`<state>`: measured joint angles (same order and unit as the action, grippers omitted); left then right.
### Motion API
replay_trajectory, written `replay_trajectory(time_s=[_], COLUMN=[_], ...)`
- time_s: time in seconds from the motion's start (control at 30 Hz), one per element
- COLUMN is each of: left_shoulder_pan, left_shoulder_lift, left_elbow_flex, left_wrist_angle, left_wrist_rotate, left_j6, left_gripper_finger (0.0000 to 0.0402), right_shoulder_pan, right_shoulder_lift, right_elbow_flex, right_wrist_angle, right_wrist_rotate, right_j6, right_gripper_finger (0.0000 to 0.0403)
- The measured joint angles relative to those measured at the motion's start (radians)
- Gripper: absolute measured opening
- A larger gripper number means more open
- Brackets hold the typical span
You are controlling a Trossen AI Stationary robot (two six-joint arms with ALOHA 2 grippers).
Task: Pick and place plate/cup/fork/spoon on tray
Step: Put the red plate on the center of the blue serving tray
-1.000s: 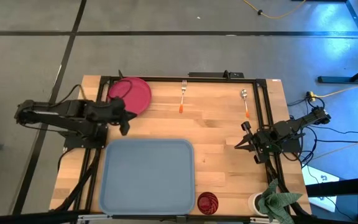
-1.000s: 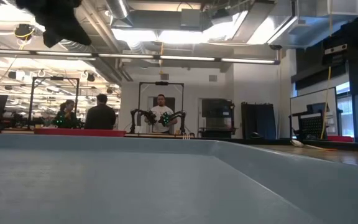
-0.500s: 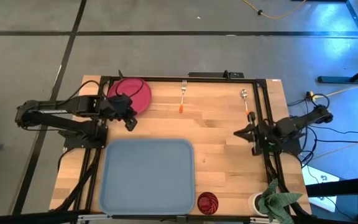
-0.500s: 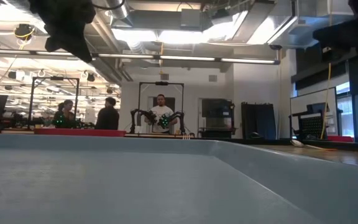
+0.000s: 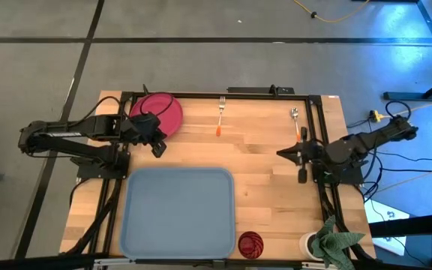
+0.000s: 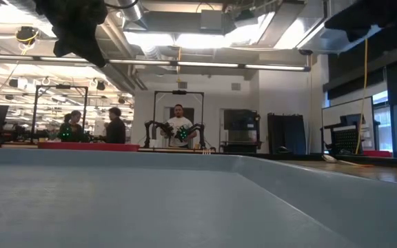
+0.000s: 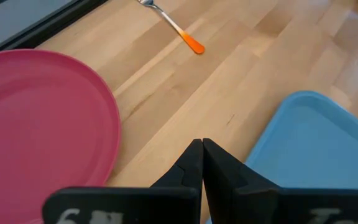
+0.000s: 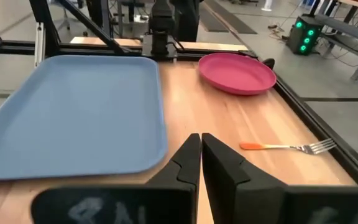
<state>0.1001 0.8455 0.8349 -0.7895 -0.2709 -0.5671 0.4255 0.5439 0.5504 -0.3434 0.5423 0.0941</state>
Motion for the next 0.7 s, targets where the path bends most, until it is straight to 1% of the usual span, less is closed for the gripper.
replay_trajectory(time_s=[0.2,0.37,0.57,0.7], left_shoulder_pan=[0.0,0.007,0.082,0.152], left_shoulder_lift=[0.0,0.034,0.118,0.196], left_elbow_flex=[0.0,0.0,0.0,0.0], left_wrist_angle=[-0.001,-0.026,-0.053,-0.055], left_wrist_rotate=[0.006,-0.009,-0.01,-0.001], left_j6=[-0.012,-0.029,-0.06,-0.057], left_gripper_finger=[0.0004,0.0033,0.0072,0.0083], right_shoulder_pan=[0.0,0.0,0.0,0.0], right_shoulder_lift=[0.099,0.145,0.172,0.173], right_elbow_flex=[0.068,0.093,0.107,0.109], right_wrist_angle=[-0.003,-0.003,-0.001,0.003], right_wrist_rotate=[-0.001,0.0,0.013,0.014], right_j6=[-0.024,-0.024,-0.024,-0.02], right_gripper_finger=[0.0021,0.0021,0.0021,0.0021])
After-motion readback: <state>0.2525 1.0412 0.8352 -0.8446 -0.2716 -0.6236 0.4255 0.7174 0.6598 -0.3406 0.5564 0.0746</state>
